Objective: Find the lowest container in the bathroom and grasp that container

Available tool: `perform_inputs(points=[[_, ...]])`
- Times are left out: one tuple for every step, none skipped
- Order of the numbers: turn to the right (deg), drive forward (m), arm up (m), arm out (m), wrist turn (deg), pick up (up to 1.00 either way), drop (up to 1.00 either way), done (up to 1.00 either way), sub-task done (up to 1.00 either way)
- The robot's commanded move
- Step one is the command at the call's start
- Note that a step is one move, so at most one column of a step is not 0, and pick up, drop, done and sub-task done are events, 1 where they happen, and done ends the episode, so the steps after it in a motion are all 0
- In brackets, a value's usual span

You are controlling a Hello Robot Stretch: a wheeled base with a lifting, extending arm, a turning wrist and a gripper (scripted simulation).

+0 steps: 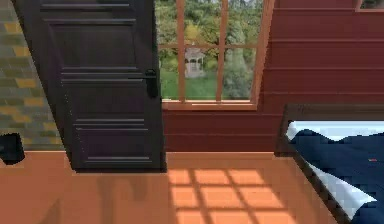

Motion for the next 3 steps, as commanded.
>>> perform_inputs(points=[[0.0, 0.15, 0.0, 0.0, 0.0, 0.0, 0.0, 0.0, 0.0], [-45.0, 0.0, 0.0, 0.0, 0.0, 0.0, 0.0, 0.0, 0.0], [-9.0, 0.0, 0.0, 0.0, 0.0, 0.0, 0.0, 0.0, 0.0]])
